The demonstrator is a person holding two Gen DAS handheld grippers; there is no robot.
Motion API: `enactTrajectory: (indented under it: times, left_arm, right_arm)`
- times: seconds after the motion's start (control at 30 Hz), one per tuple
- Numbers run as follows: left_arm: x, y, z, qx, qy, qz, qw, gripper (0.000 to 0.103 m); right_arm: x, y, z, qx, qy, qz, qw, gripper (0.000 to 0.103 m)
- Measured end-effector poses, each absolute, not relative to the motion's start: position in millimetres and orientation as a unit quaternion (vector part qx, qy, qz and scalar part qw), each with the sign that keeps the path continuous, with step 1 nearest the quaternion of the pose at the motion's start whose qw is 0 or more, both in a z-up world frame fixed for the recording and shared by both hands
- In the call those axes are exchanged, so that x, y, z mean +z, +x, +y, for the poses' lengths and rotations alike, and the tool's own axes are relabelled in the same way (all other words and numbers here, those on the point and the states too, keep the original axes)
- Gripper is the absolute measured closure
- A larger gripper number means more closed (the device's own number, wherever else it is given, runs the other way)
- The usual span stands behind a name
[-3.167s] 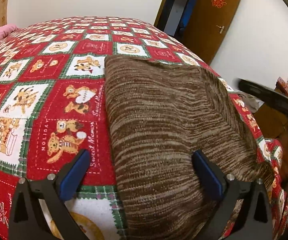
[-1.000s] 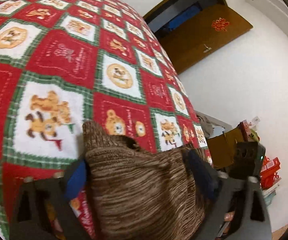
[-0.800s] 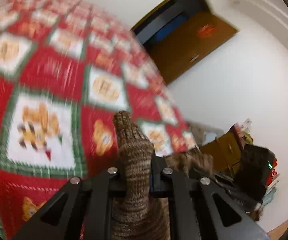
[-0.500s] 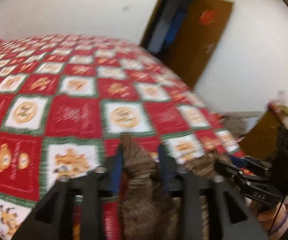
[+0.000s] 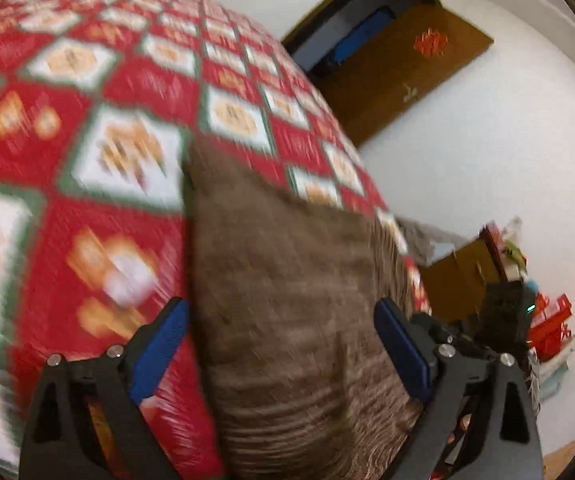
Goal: Fold small clothes
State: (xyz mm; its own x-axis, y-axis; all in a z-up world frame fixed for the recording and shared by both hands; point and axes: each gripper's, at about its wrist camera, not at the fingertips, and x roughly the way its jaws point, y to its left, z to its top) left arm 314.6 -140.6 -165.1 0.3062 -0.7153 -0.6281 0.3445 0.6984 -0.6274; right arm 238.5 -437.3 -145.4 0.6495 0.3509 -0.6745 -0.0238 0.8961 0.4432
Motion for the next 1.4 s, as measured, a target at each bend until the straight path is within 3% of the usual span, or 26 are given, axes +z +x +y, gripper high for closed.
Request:
enactTrajectory:
  times: [0.1, 0.27, 0.47, 0.5, 0.53, 0.57, 0.77, 0.8, 0.83, 0.87, 0.9, 1.03, 1.4]
  left_arm:
    - [-162, 314, -161, -0.319, -0.151, 0.462, 0.813, 0.006]
    - [-164, 333, -162, -0.328, -0.196, 0.478, 0.791, 0.003]
    - [-169, 378, -147, -0.358, -0.271, 0.508, 0.735, 0.004]
    - [-168, 385, -149, -0.359, -0.269, 0.508, 0.735, 0.007]
    - [-167, 389, -151, -0.357, -0.261, 0.505, 0.741, 0.015]
    - [-168, 391, -155, -0.355, -0.248, 0.504, 0.747, 0.019]
    - [-168, 374, -164, -0.397, -0.187, 0.465, 0.769, 0.023]
    - [-169, 375, -161, -0.388, -0.198, 0.463, 0.772, 0.033]
    - [-170, 377, -158, -0.382, -0.205, 0.463, 0.773, 0.06]
    - [-172, 380, -154, -0.37, -0.213, 0.466, 0.775, 0.077]
    - [-175, 383, -148, -0.363, -0.23, 0.471, 0.771, 0.081]
    - [-151, 359, -143, -0.363, -0.22, 0.423, 0.801, 0.084]
    - [-7, 244, -120, -0.427, -0.152, 0.228, 0.862, 0.086]
  right_arm:
    - [-147, 254, -426, 0.099, 0.167, 0.413, 0.89, 0.019]
    - [-157, 291, -426, 0.119, 0.178, 0.428, 0.878, 0.019]
    - [-162, 316, -457, 0.166, 0.295, 0.421, 0.841, 0.02]
    - [-163, 319, -458, 0.166, 0.299, 0.419, 0.841, 0.029]
    - [-164, 322, -458, 0.161, 0.295, 0.421, 0.843, 0.037]
    - [-167, 325, -456, 0.162, 0.285, 0.428, 0.842, 0.058]
    - [-166, 325, -446, 0.162, 0.235, 0.426, 0.859, 0.064]
    - [-164, 323, -442, 0.151, 0.218, 0.423, 0.867, 0.068]
    - [-161, 322, -439, 0.145, 0.208, 0.419, 0.872, 0.07]
    - [-156, 319, -433, 0.131, 0.19, 0.415, 0.88, 0.073]
    - [-152, 317, -429, 0.122, 0.177, 0.412, 0.885, 0.075]
    - [-115, 292, -410, 0.099, 0.123, 0.373, 0.914, 0.077]
    - [26, 151, -365, 0.07, 0.04, 0.227, 0.971, 0.079]
